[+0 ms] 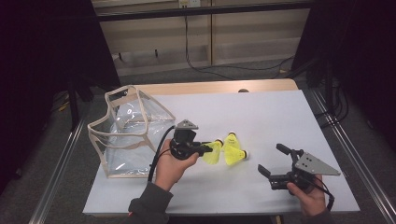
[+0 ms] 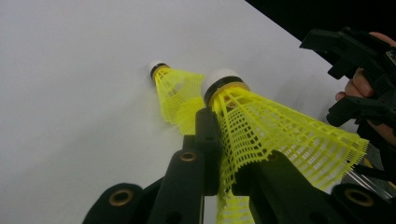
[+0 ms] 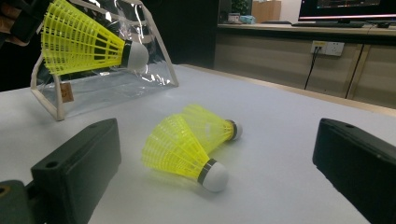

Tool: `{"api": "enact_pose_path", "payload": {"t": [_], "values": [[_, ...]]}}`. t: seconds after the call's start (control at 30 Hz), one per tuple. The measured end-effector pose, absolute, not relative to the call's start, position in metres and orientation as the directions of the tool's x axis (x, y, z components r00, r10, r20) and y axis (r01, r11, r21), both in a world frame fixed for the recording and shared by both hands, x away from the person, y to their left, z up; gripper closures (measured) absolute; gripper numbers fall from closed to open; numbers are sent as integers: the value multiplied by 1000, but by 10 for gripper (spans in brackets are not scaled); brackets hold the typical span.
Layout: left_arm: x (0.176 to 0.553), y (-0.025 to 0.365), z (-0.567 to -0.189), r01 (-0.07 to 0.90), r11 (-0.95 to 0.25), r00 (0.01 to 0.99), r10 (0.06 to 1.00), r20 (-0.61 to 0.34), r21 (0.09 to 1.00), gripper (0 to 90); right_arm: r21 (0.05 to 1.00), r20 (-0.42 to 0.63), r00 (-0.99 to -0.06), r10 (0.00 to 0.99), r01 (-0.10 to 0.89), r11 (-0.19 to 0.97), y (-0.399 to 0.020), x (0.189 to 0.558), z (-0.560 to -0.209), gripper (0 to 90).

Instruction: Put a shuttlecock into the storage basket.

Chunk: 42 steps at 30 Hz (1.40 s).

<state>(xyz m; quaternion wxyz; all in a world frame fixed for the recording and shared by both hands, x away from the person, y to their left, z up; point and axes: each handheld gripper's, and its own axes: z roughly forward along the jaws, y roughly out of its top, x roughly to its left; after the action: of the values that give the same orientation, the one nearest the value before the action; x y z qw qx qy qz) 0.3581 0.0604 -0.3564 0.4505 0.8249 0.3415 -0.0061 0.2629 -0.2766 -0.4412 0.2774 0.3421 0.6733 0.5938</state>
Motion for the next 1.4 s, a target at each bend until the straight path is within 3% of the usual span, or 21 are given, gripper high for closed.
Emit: {"api": "enact_pose_path", "payload": {"t": [1.4], "values": [[376,71,-313,563,-363,761,577,-295,743,859,990,33,-614,789,129,59,-277,262,-441,9]]}}
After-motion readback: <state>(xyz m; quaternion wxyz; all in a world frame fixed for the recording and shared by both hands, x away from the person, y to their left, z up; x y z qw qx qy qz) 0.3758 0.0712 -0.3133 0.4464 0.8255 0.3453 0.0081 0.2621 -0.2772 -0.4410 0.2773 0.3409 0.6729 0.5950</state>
